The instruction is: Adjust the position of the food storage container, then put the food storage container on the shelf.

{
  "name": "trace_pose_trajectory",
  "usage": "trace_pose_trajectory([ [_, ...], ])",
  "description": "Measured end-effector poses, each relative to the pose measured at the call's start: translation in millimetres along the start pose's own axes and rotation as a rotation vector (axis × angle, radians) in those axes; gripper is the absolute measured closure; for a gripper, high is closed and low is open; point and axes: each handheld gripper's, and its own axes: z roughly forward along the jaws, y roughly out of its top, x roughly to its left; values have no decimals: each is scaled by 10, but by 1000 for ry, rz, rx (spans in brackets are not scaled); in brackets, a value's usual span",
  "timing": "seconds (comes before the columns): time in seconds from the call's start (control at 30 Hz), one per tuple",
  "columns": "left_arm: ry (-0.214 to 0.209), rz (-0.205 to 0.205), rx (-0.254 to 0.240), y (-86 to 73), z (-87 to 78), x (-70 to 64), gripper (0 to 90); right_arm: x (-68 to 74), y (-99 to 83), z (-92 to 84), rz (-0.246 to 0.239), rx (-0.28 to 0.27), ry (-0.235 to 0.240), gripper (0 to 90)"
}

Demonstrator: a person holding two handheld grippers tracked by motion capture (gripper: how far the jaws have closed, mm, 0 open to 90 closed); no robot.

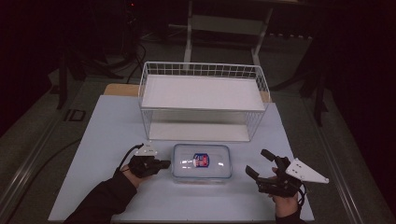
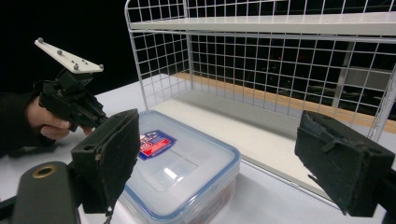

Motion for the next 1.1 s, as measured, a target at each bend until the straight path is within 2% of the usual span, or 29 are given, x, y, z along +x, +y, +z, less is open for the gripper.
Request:
trace_pose_trajectory([
  [0.17, 3, -9, -13, 20, -29, 26, 893, 8, -3, 10, -2, 9, 3, 139],
  [0.2, 1, -16, -24, 22, -61, 34, 858, 8, -4, 10, -4, 9, 3, 139],
  [0.27, -3, -34, -48, 36, -150, 57, 762, 13, -3, 7, -13, 11, -2, 139],
  [0.3, -7, -47, -60, 51, -202, 65, 687, 16, -3, 9, -20, 11, -2, 139],
  [0.4, -49, -101, -112, 121, -363, 60, 510, 25, -4, 19, -26, 17, -1, 139],
  [0.43, -71, -137, -127, 175, -423, 31, 423, 28, -5, 22, -26, 19, -1, 139],
  [0.47, -71, -137, -127, 175, -423, 31, 321, 28, -5, 22, -26, 19, -1, 139],
  [0.5, -76, -144, -129, 190, -433, 22, 321, 31, -7, 26, -22, 23, 1, 139],
  [0.57, -108, -167, -121, 253, -444, -18, 167, 30, -9, 31, -22, 25, -1, 139],
  [0.63, -136, -202, -108, 316, -421, -44, 81, 34, -13, 46, -26, 35, -9, 138],
  [0.67, -146, -226, -94, 355, -392, -57, 81, 34, -13, 46, -26, 35, -9, 138],
  [0.77, -153, -232, -80, 396, -347, -76, 58, 39, -13, 57, -33, 41, -19, 134],
  [0.8, -122, -225, -64, 424, -296, -94, 65, 42, -19, 90, -44, 62, -28, 130],
  [0.87, -101, -231, -44, 442, -245, -93, 65, 50, -25, 113, -51, 69, -25, 130],
  [0.93, -101, -235, -46, 446, -227, -85, 65, 50, -25, 113, -51, 69, -25, 130],
  [1.03, -110, -289, -31, 447, -151, -25, 65, 67, -32, 157, -64, 77, -23, 128],
  [1.1, -123, -326, -40, 424, -119, 3, 65, 70, -37, 167, -76, 86, -30, 124],
])
